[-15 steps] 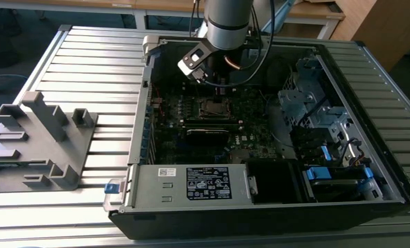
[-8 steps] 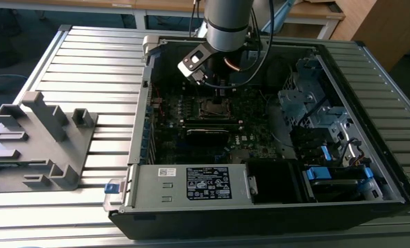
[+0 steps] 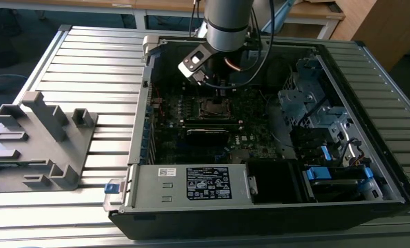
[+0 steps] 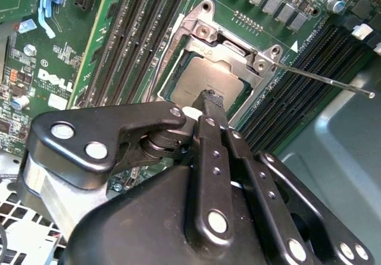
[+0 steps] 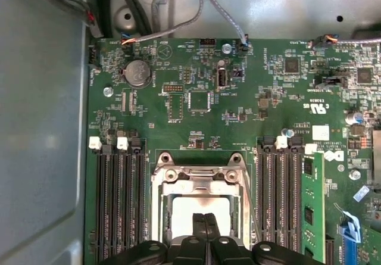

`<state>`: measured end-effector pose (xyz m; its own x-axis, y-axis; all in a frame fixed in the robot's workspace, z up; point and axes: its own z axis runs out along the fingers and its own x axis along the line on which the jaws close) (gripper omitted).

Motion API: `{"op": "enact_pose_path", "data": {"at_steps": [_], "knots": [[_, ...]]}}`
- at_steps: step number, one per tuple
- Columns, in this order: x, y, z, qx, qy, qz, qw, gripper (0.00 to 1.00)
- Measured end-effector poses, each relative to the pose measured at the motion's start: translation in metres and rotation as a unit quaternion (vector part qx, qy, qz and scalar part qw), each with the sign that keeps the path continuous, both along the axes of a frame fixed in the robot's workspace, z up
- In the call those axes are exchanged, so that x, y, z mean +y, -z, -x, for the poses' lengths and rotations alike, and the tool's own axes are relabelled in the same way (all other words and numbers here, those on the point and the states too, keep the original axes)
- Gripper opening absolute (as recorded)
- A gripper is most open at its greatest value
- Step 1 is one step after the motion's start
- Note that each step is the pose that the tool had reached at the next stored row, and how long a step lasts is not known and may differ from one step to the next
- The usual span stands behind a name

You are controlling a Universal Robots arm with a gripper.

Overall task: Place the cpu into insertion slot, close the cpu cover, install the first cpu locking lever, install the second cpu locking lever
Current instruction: 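Close the cpu cover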

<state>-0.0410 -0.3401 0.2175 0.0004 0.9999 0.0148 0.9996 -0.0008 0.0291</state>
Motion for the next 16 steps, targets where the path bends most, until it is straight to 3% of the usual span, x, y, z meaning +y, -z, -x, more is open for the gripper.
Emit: {"op": "enact_pose_path", "data": {"at_steps": [4, 10, 16], "knots": [[0.0000, 0.0001, 0.0001, 0.0000, -0.024, 0.0000, 0.99971, 0.11], [0.0000, 0.0003, 0.0004, 0.0000, -0.063, 0.0000, 0.99804, 0.11], [0.0000, 0.0003, 0.0005, 0.0000, -0.066, 0.0000, 0.99785, 0.11]]}}
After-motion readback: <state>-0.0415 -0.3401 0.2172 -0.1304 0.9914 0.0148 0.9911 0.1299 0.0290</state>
